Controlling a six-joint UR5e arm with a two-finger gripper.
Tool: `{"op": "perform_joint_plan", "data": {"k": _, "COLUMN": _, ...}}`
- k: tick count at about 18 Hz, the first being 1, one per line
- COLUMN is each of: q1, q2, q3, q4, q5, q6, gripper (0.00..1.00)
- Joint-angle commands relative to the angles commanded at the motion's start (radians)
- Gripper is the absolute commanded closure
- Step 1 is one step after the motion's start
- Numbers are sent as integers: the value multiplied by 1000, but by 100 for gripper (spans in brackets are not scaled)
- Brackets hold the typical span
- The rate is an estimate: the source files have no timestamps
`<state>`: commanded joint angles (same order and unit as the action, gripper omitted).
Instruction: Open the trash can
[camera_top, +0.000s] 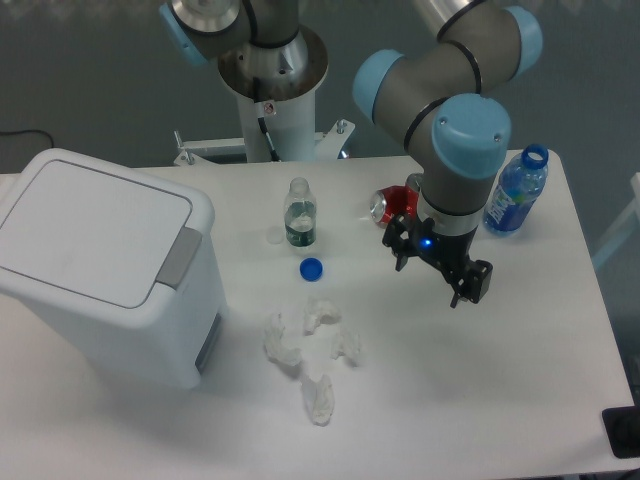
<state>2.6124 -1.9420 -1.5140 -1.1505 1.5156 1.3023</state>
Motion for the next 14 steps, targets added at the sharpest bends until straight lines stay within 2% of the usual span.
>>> {"op": "perform_joint_plan", "data": {"k": 5, "q1": 0, "q2": 0, "q3": -3, "q4": 0, "q5": -8, "q6": -6, "gripper": 0}}
{"op": "perform_joint_plan", "data": {"k": 8, "q1": 6, "q2": 11, "q3": -43, "q4": 24, "q5": -56, "q6": -86, "gripper": 0}}
{"op": "perform_joint_plan", "data": {"k": 9, "q1": 3, "q2": 18, "q3": -55, "q4": 56, "q5": -73, "q6": -125, "gripper": 0}}
{"op": "perform_joint_plan", "data": {"k": 10, "q1": 2, "q2": 32, "q3": -58, "q4": 64, "q5": -75, "q6": -155, "gripper": 0}}
{"op": "perform_joint_plan", "data": {"k": 14, "q1": -8, "q2": 81, "q3": -54, "q4": 55, "q5": -92, "q6": -224, "gripper": 0}}
